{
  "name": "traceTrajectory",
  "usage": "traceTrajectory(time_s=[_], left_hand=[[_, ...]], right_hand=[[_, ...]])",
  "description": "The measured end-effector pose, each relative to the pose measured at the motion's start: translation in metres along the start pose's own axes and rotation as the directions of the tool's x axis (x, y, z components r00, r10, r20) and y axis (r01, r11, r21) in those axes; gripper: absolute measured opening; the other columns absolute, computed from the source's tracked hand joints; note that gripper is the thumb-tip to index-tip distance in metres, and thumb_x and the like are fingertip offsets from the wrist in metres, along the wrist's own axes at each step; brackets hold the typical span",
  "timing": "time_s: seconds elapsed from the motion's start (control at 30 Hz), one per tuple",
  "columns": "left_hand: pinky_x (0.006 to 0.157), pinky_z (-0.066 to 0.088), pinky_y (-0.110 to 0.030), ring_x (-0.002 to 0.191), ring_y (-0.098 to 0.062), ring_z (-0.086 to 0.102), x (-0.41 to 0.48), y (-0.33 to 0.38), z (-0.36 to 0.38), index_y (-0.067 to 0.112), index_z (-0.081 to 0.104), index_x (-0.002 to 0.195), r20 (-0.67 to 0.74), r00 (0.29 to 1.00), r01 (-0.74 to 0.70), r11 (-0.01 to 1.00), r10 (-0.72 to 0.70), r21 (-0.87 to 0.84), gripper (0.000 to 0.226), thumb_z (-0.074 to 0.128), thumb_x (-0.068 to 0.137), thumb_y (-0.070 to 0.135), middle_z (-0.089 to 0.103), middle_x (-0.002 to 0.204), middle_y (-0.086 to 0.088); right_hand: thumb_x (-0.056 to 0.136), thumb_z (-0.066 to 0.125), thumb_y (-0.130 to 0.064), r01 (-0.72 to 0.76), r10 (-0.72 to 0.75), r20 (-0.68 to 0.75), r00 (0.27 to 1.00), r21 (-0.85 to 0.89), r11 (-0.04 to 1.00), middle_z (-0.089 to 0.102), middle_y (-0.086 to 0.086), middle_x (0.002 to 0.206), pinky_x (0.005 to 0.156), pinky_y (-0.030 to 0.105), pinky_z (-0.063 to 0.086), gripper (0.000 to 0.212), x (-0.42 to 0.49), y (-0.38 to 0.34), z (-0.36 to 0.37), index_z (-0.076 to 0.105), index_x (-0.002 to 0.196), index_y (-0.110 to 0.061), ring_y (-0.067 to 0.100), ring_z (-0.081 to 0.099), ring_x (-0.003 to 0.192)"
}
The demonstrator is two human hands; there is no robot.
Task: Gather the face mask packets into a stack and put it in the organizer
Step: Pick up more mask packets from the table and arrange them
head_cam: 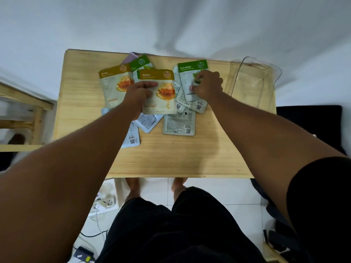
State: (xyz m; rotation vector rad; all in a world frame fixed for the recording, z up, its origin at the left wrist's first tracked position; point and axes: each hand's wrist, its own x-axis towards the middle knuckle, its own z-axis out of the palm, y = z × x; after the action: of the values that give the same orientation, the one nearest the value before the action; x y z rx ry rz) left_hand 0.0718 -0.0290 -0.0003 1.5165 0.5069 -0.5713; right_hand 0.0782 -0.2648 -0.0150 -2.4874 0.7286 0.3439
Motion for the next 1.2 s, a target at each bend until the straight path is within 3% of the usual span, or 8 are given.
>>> traceTrajectory(time_s=[0.1,0.17,0.5,0.63,0.8,0.9,1.07,1.2], left_hand=[[0.083,0.059,-0.041,0.106,-0.028,0.065,0.001,0.003,0.0,0.02,0.076,0.087,0.024,1.0,0.003,1.0,-0.003,0.005,0.043,0.049,0.082,-0.013,0.07,0.118,-0.007],[0.084,0.06,-0.04,0.106,-0.028,0.066,0.0,0.006,-0.002,0.019,0.076,0.09,0.04,0.999,-0.001,1.0,0.0,0.008,0.042,0.05,0.083,-0.013,0.07,0.12,-0.008],[0.063,0.059,-0.028,0.089,-0.02,0.068,-0.02,0.019,-0.026,0.017,0.078,0.097,0.051,0.998,0.026,0.999,-0.029,0.046,0.038,0.053,0.087,-0.01,0.071,0.103,0.001],[0.07,0.06,-0.034,0.093,-0.023,0.067,-0.022,0.024,-0.039,0.018,0.077,0.103,0.056,0.998,0.027,0.998,-0.031,0.059,0.035,0.056,0.09,-0.007,0.07,0.109,-0.002],[0.073,0.062,-0.04,0.094,-0.027,0.071,-0.027,0.03,-0.047,0.021,0.077,0.093,0.041,0.999,0.016,1.0,-0.017,0.014,0.019,0.067,0.089,0.005,0.073,0.098,-0.001],[0.08,0.062,-0.049,0.098,-0.029,0.073,-0.032,0.031,-0.056,0.018,0.078,0.095,0.088,0.996,-0.001,0.997,0.008,-0.077,0.012,0.079,0.084,0.02,0.077,0.104,-0.006],[0.057,0.057,-0.022,0.079,-0.013,0.07,-0.046,0.024,-0.073,0.011,0.071,0.118,0.092,0.984,-0.144,0.984,0.153,-0.103,0.029,0.073,0.089,0.008,0.071,0.099,-0.002],[0.063,0.059,-0.024,0.078,-0.011,0.074,-0.056,0.016,-0.093,0.008,0.07,0.119,0.099,0.985,-0.12,0.973,0.142,-0.199,0.031,0.069,0.089,0.0,0.074,0.099,-0.003]], right_hand=[[0.077,0.081,-0.019,0.021,-0.018,-0.037,0.999,0.081,0.996,0.055,0.007,0.126,0.074,0.02,0.047,0.035,0.005,0.001,-0.006,0.069,0.109,-0.027,0.023,0.06,0.112],[0.081,0.075,-0.012,0.047,-0.045,-0.028,0.999,0.078,0.996,0.063,0.006,0.124,0.076,0.015,0.04,0.03,0.005,0.002,-0.008,0.072,0.108,-0.022,0.021,0.063,0.111],[0.086,0.052,0.001,0.009,0.0,-0.022,1.0,0.392,0.92,0.067,0.007,0.126,0.096,0.024,0.047,0.034,-0.016,-0.004,-0.006,0.076,0.105,-0.015,0.022,0.06,0.116],[0.09,0.048,0.007,0.106,-0.089,-0.057,0.994,0.548,0.83,0.066,0.01,0.128,0.091,0.021,0.047,0.037,-0.026,-0.021,-0.028,0.074,0.111,-0.009,0.016,0.059,0.112],[0.091,0.049,0.01,0.144,-0.177,-0.029,0.984,0.715,0.684,0.064,0.001,0.128,0.102,0.031,0.05,0.041,-0.049,-0.05,-0.034,0.07,0.119,-0.01,0.017,0.057,0.124],[0.089,0.051,0.012,0.155,-0.227,0.009,0.974,0.702,0.695,0.064,0.008,0.133,0.1,0.028,0.05,0.041,-0.067,-0.07,-0.014,0.072,0.117,-0.01,0.018,0.058,0.12],[0.087,0.061,0.009,0.188,-0.291,0.051,0.955,0.657,0.731,0.065,0.011,0.13,0.077,0.015,0.052,0.039,-0.098,-0.092,0.021,0.07,0.12,-0.011,0.019,0.063,0.11],[0.078,0.075,0.004,0.238,-0.376,0.09,0.922,0.634,0.736,0.066,0.003,0.123,0.074,0.009,0.053,0.048,-0.12,-0.108,0.04,0.069,0.123,-0.014,0.008,0.063,0.102]])
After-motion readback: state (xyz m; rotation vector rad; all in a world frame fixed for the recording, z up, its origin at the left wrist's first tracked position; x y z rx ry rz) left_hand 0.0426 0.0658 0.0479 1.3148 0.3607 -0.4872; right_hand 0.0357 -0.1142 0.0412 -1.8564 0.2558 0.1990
